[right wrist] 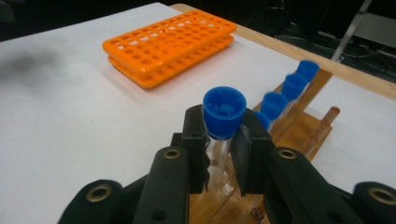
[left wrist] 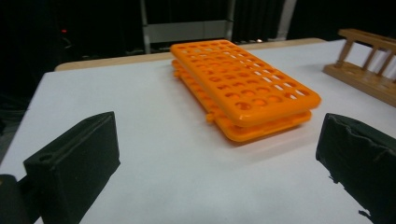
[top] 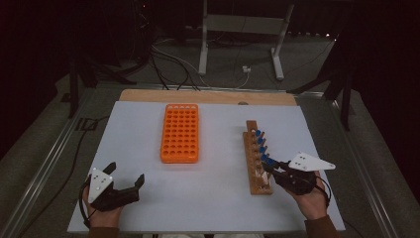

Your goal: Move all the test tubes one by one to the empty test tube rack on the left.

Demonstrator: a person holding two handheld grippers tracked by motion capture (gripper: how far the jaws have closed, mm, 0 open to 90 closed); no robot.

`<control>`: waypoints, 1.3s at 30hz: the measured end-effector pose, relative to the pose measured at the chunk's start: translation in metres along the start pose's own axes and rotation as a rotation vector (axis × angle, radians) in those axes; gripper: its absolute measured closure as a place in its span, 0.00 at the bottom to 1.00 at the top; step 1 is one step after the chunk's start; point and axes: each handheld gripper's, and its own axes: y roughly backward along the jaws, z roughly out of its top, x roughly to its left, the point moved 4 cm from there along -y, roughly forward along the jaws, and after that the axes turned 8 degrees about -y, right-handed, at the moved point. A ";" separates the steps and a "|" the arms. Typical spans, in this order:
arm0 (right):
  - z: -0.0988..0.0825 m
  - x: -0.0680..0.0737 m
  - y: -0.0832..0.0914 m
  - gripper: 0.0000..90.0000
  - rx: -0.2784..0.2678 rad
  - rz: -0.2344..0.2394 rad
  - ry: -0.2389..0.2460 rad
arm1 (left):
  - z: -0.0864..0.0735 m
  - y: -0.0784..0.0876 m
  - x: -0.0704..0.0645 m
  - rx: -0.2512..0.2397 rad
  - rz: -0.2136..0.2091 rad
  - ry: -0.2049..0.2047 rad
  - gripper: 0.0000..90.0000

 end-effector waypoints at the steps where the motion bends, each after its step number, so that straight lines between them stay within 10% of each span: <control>1: 0.002 0.001 0.001 0.86 -0.002 0.001 0.002 | 0.002 -0.001 0.000 -0.003 -0.029 0.001 0.01; 9: 0.019 0.005 0.006 0.86 -0.018 0.011 0.017 | 0.022 0.001 -0.001 -0.074 -0.098 0.068 0.01; 18: 0.033 0.014 0.002 0.86 -0.038 0.040 0.021 | 0.046 -0.010 -0.022 -0.074 -0.142 0.011 0.01; 39: 0.039 0.025 -0.038 0.86 0.009 0.089 -0.037 | 0.082 -0.090 -0.130 -0.049 -0.357 -0.122 0.04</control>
